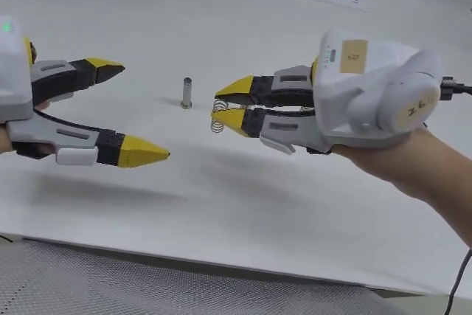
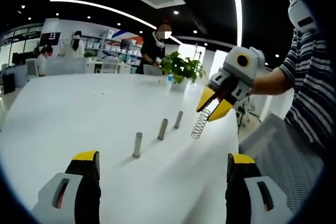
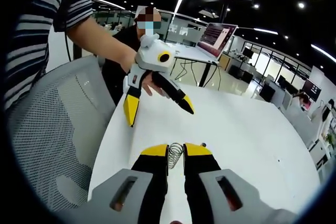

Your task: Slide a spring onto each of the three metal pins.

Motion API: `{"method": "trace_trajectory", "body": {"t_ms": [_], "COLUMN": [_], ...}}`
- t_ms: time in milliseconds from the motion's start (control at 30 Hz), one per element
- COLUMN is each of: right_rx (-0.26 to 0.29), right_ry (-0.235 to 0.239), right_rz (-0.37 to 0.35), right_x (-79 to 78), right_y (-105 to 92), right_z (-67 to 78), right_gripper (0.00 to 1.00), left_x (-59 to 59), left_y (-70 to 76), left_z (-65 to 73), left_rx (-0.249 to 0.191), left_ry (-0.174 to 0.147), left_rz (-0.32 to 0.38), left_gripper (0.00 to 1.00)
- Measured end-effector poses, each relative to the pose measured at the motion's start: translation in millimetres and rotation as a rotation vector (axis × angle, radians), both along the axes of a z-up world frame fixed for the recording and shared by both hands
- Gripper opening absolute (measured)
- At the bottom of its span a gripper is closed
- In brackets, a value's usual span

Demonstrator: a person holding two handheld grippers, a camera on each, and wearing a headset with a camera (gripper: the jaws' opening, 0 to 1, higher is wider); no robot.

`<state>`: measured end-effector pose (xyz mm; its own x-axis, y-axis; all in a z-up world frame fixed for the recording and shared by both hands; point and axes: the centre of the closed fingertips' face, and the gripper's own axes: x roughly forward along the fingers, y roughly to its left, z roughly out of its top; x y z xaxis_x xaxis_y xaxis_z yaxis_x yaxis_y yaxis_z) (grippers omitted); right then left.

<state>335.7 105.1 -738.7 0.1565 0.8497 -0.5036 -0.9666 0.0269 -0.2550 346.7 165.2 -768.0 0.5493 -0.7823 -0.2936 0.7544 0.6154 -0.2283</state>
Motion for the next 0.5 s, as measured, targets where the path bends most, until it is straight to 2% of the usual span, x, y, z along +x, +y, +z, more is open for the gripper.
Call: {"method": "trace_trajectory", "body": {"t_ms": [200,367,500], "right_rx": [-0.006,-0.014,0.022], "right_ry": [0.002,0.006,0.028], "right_rz": [-0.013,-0.037,-0.072], "right_x": [9.5,23.4,37.0], "right_y": [3.2,8.8,15.8], "right_z": [-3.5,-5.9,-0.6], "right_gripper": [0.08,0.08,0.08], "left_x": [-0.1,0.0,-0.4], "left_y": [5.3,6.4,5.5], "left_z": [-2.1,-2.3,-1.2], "left_rx": [-0.002,-0.001,-0.003], "left_ry": [-0.002,-0.003,-0.007], "left_rz": [0.013,0.018,0.014], "left_gripper": [0.98,0.98,0.98]}}
